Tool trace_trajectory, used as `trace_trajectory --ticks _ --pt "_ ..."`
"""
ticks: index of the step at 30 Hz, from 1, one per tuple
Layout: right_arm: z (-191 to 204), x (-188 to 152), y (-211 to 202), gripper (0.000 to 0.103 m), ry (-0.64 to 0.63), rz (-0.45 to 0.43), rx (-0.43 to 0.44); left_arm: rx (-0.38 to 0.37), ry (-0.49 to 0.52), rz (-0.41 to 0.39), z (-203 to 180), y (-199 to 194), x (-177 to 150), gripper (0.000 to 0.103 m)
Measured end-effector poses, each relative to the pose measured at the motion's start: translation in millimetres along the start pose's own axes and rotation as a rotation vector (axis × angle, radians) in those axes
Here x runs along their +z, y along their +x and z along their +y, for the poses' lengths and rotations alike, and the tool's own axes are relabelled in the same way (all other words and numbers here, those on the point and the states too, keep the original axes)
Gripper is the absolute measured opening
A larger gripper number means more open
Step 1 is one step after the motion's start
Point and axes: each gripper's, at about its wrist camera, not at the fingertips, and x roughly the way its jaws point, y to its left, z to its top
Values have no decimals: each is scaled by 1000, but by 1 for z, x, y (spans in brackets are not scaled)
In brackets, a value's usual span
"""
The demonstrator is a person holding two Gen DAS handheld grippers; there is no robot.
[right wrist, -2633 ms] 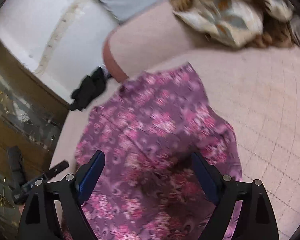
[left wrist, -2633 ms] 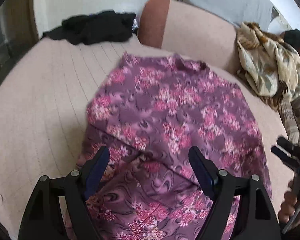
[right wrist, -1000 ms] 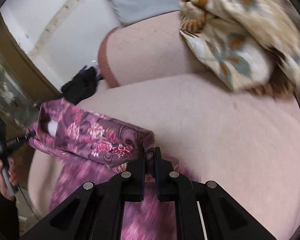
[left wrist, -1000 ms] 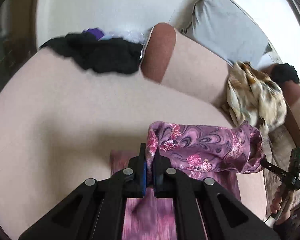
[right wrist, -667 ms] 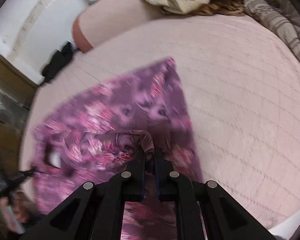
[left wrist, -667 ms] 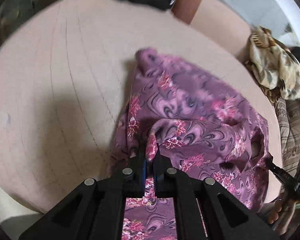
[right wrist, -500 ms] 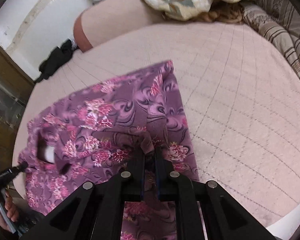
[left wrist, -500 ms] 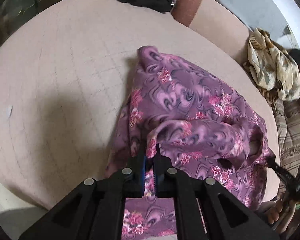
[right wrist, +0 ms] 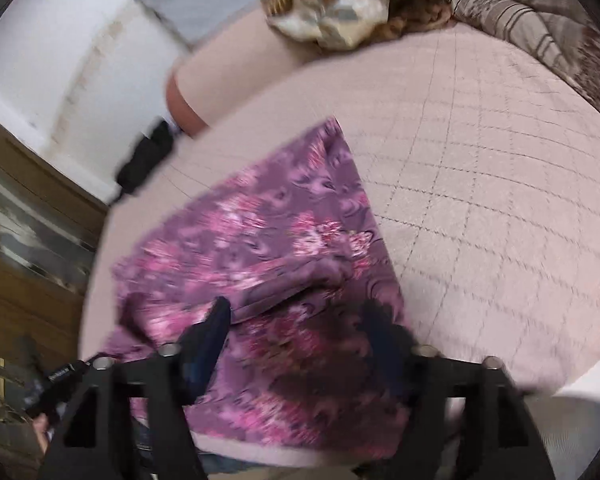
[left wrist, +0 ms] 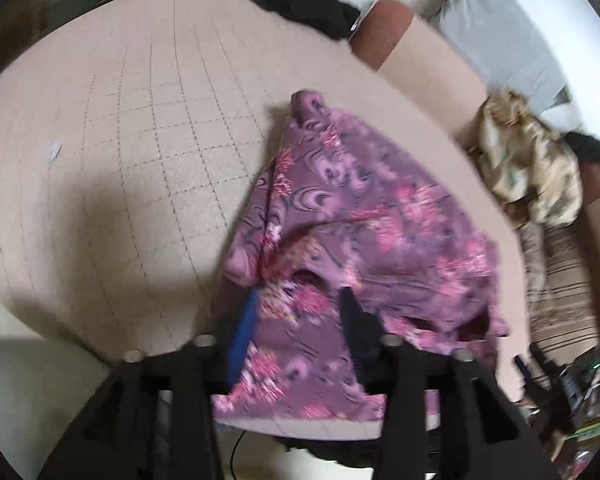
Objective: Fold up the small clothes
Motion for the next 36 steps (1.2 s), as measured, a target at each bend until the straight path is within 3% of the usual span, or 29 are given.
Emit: trace_trajectory --ticks 4,7,12,13,14,15,16,18,20,25,26,27,29,32,36 --pt "3 3 16 75 43 37 70 -95 -12 31 -17 1 -10 66" --pt "-6 16 36 75 147 80 105 -192 -106 86 -18 19 -3 78" --pt "-31 25 69 74 300 149 102 -114 -290 152 -1 60 5 79" --pt "-33 24 73 71 300 155 89 -117 -316 158 3 64 6 79" --pt "-36 22 74 61 293 163 79 -124 -328 156 5 64 6 78" --pt "-37 21 75 54 288 165 70 -124 -315 147 3 62 5 71" --pt "-36 21 75 53 279 158 67 -111 -283 139 -1 60 4 66" --pt "-33 21 74 49 253 147 49 -91 -230 136 -4 60 -2 35" --pt "-33 22 76 49 254 144 53 -76 -214 142 -1 65 -9 25" --pt "-31 24 86 49 232 158 37 -129 -262 123 12 69 -6 24" --pt "-29 25 86 44 215 158 21 -113 -248 118 11 69 -5 14" --pt "-28 25 86 27 200 162 5 -89 -232 115 9 68 -5 9" --pt "-28 24 85 10 207 168 12 -90 -234 122 9 64 -6 7" --pt "-20 25 61 8 180 139 31 -107 -193 105 2 39 -7 7" --pt "-6 14 24 8 64 120 -57 -76 -92 84 1 15 -21 7"
